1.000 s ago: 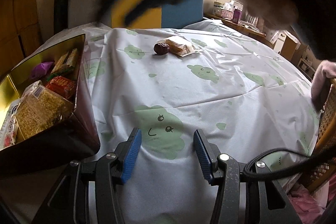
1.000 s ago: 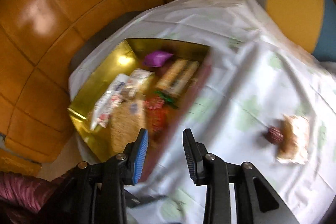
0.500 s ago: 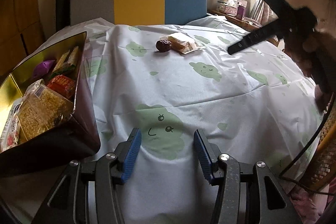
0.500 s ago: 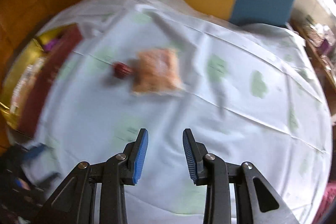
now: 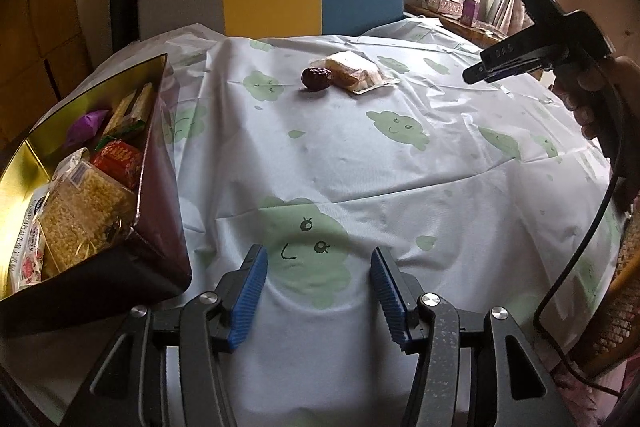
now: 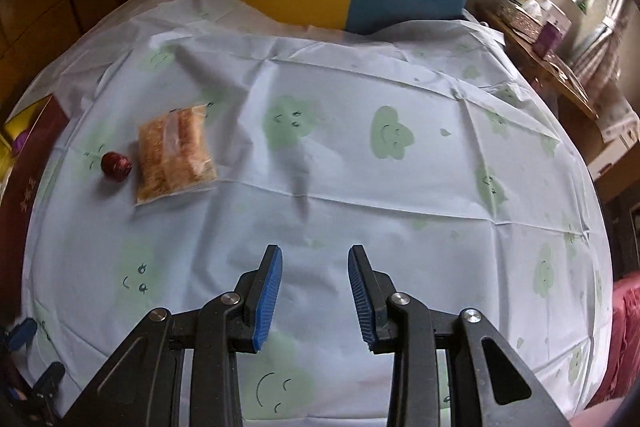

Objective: Organize snacks
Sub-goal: 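Move the open right tool back over the table toward the bread bag, then grasp the red date with the left tool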

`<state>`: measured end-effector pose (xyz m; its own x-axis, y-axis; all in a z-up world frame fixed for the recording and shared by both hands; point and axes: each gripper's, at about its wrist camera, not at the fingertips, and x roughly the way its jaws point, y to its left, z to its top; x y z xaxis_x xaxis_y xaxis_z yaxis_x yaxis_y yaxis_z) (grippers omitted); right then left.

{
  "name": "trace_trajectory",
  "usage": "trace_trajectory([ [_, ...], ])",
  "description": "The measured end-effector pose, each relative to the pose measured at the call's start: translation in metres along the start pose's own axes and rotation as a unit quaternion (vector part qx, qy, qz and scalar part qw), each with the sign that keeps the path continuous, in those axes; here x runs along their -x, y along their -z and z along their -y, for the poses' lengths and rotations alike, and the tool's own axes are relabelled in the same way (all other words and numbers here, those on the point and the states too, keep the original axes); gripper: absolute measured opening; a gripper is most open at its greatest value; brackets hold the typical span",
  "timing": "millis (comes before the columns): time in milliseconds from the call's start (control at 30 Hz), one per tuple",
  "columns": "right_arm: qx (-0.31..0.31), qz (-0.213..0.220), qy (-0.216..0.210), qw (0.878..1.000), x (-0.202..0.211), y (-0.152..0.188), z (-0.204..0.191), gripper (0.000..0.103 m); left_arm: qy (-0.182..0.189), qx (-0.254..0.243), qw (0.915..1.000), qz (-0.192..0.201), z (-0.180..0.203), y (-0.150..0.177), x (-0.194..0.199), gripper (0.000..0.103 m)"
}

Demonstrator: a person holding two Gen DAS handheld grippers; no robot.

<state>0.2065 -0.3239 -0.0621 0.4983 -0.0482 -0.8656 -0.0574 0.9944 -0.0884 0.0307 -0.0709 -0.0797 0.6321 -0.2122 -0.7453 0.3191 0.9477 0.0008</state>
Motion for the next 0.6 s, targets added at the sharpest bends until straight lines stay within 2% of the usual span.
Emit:
trace_trajectory([
  [233, -0.035, 0.003, 0.003, 0.999, 0.002, -0.001, 0.013, 0.035, -0.009, 0.003, 0.9996, -0.028, 0.003, -0.009, -0.003, 0.055],
  [367, -0.044, 0.006, 0.004, 0.999, 0.004, -0.002, 0.018, 0.035, 0.004, 0.015, 0.9989, -0.044, 0.004, -0.02, -0.003, 0.055],
  [467, -0.051, 0.01, 0.003, 0.999, 0.007, -0.002, 0.021, 0.035, 0.017, 0.023, 0.9987, -0.042, 0.005, -0.037, -0.003, 0.055],
  [600, -0.061, 0.007, -0.003, 0.998, 0.006, -0.002, 0.023, 0.035, 0.035, 0.051, 0.9972, -0.041, -0.002, -0.074, -0.012, 0.055],
])
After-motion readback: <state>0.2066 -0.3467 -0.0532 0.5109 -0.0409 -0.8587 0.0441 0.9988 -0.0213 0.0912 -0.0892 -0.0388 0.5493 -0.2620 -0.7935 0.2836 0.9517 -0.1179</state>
